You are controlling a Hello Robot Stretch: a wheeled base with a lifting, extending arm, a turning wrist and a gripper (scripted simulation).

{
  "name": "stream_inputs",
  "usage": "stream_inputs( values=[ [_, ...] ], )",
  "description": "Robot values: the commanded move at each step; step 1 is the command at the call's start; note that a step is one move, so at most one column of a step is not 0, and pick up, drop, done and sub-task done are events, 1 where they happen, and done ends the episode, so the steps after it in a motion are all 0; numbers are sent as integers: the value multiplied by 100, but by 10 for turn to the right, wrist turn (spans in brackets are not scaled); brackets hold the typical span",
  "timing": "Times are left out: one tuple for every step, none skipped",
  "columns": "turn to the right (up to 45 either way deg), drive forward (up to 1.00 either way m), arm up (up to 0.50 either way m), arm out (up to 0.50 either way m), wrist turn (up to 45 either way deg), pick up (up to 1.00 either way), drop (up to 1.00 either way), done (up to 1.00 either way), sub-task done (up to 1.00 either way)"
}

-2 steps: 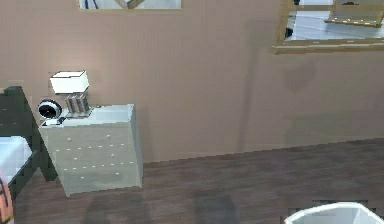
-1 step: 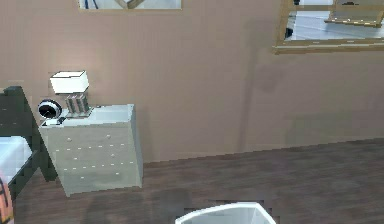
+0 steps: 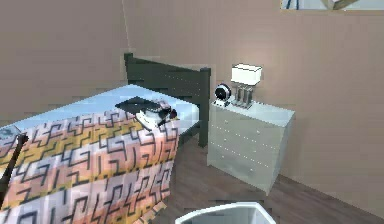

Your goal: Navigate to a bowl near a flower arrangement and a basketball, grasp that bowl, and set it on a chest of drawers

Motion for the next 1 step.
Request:
stream_inputs(
  values=[
    [-30,0,0,0,0,0,0,0,0]
  ],
)
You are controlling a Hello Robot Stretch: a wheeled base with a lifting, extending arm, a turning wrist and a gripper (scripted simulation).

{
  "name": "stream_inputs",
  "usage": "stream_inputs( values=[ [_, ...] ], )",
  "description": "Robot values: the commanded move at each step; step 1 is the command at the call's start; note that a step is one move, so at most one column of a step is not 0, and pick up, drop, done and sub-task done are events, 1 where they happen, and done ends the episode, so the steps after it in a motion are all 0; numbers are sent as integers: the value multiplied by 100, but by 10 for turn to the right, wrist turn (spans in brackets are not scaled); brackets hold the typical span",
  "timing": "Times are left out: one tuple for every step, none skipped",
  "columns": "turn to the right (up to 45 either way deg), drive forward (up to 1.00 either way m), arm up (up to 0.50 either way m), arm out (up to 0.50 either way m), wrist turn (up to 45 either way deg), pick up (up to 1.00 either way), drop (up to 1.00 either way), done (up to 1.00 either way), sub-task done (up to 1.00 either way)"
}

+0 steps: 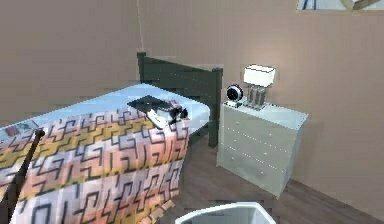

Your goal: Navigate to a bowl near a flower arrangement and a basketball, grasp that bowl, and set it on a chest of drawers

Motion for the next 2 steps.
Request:
stream_inputs(
  values=[
    [0,45,0,0,0,0,0,0,0],
    [420,0,0,0,0,0,0,0,0]
  ],
)
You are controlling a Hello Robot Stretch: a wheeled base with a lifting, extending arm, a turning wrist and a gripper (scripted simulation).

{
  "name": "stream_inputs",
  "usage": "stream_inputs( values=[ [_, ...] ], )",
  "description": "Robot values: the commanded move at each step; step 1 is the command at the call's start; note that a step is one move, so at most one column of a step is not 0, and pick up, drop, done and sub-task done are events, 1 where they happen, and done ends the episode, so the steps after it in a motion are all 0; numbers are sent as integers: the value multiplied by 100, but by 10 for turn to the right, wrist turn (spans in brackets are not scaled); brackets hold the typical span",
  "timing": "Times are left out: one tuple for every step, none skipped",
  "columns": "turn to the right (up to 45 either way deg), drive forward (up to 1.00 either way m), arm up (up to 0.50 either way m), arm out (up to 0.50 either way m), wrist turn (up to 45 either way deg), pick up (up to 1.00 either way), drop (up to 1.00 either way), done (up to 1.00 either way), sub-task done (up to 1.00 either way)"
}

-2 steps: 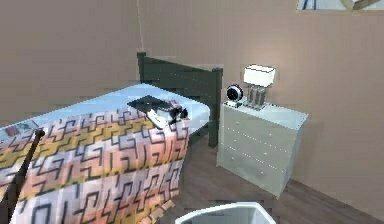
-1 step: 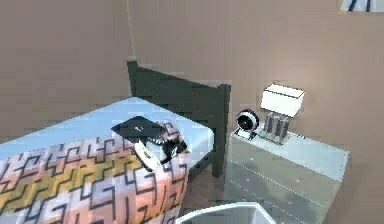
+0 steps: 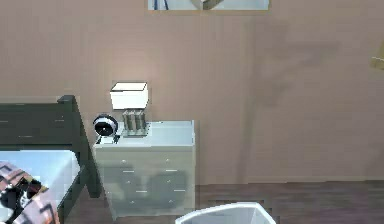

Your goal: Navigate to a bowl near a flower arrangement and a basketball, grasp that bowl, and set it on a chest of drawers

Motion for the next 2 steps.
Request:
stream_inputs(
  values=[
    [0,35,0,0,0,0,0,0,0],
    [-450,0,0,0,0,0,0,0,0]
  ],
)
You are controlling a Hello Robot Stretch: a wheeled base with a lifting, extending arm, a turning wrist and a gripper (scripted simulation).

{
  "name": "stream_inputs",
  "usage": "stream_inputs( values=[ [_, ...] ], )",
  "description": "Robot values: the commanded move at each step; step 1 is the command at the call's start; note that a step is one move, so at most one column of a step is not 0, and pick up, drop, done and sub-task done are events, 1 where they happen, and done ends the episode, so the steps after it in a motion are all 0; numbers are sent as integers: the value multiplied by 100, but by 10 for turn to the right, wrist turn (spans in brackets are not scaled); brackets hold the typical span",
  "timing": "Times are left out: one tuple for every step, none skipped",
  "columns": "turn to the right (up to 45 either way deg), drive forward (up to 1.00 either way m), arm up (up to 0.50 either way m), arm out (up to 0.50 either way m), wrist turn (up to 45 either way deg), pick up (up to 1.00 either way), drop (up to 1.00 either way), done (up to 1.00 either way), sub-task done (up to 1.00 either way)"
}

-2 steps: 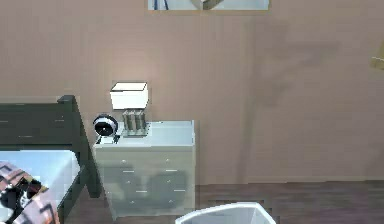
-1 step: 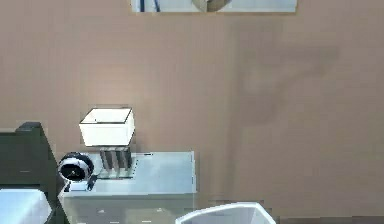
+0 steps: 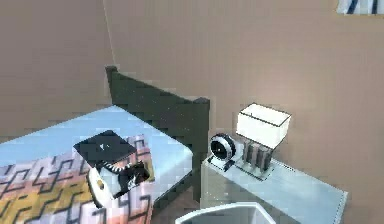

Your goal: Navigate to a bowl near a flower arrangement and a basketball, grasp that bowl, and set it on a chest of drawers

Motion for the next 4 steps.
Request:
stream_inputs(
  values=[
    [-450,0,0,0,0,0,0,0,0],
    [-120,0,0,0,0,0,0,0,0],
    [0,0,0,48,0,0,0,0,0],
    [0,0,0,0,450,0,0,0,0]
  ],
)
